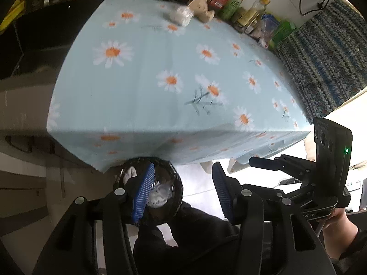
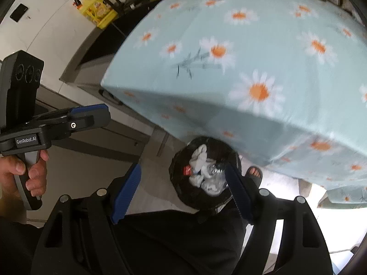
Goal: Collect trash
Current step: 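Raise both open grippers back up over the counter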
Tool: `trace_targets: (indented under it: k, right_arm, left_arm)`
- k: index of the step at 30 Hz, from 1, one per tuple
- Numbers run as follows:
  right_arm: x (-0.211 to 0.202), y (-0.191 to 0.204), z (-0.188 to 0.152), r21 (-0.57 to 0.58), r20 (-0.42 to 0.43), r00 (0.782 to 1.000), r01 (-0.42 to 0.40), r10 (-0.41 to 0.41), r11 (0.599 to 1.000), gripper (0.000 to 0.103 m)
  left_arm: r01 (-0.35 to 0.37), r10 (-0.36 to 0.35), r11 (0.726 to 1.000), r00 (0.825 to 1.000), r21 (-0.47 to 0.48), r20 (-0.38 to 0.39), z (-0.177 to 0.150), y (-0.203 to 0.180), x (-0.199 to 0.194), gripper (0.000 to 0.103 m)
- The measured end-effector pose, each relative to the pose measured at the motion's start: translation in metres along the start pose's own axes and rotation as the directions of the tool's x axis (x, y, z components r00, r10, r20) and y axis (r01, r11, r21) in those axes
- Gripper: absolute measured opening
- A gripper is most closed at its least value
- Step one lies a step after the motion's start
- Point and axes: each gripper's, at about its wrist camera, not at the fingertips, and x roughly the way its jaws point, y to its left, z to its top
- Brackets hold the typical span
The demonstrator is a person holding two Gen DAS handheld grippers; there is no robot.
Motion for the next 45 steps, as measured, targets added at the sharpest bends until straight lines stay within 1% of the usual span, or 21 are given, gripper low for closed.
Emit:
trace_targets:
  k: [7,10,11,14,22,26,33,35,37,40,45]
  right_arm:
    - [-0.039,-0.010,0.027,0.004,0.116,0.993,0.027,-0.027,1.000,0.075]
    - [-0.050,-0.016,0.037,0.011,0.150,0.988,0.030,-0.032,0.999,0.075]
    - [-0.054,-0.019,0.041,0.010,0.161,0.987,0.029,-0.030,1.000,0.075]
    - [-0.061,-0.025,0.051,0.006,0.181,0.983,0.030,-0.030,1.000,0.075]
    - [-0.073,-0.046,0.078,0.005,0.211,0.977,0.022,-0.022,1.000,0.075]
    - [-0.079,-0.061,0.094,0.010,0.227,0.974,0.025,-0.026,1.000,0.075]
    - [-0.084,-0.091,0.116,0.020,0.234,0.972,0.032,-0.036,0.999,0.075]
    - [-0.084,-0.099,0.121,0.022,0.234,0.971,0.031,-0.036,0.999,0.078]
    - [-0.084,-0.106,0.126,0.021,0.233,0.972,0.032,-0.036,0.999,0.083]
    - [-0.083,-0.117,0.134,0.024,0.228,0.973,0.030,-0.035,0.999,0.084]
    - [-0.079,-0.134,0.146,0.028,0.217,0.976,0.021,-0.026,0.999,0.084]
  left_arm:
    - [-0.006,0.003,0.999,0.998,0.053,0.055,0.028,-0.018,-0.014,0.051]
    - [-0.012,0.007,0.998,0.997,0.066,0.076,0.040,-0.025,-0.018,0.062]
    - [-0.011,0.005,0.997,0.996,0.070,0.088,0.045,-0.028,-0.019,0.062]
    - [-0.017,0.009,0.996,0.996,0.084,0.092,0.056,-0.036,-0.019,0.062]
    - [-0.032,0.020,0.993,0.994,0.111,0.106,0.089,-0.055,-0.011,0.062]
    - [-0.048,0.033,0.992,0.992,0.117,0.121,0.110,-0.063,-0.005,0.074]
    - [-0.072,0.058,0.990,0.991,0.124,0.118,0.149,-0.069,0.013,0.074]
    - [-0.076,0.063,0.991,0.991,0.113,0.115,0.162,-0.067,0.020,0.074]
    - [-0.078,0.067,0.992,0.992,0.099,0.107,0.177,-0.063,0.030,0.075]
    - [-0.073,0.067,0.994,0.994,0.077,0.082,0.195,-0.058,0.044,0.075]
    - [-0.123,0.119,0.990,0.991,0.066,0.059,0.222,-0.049,0.070,0.075]
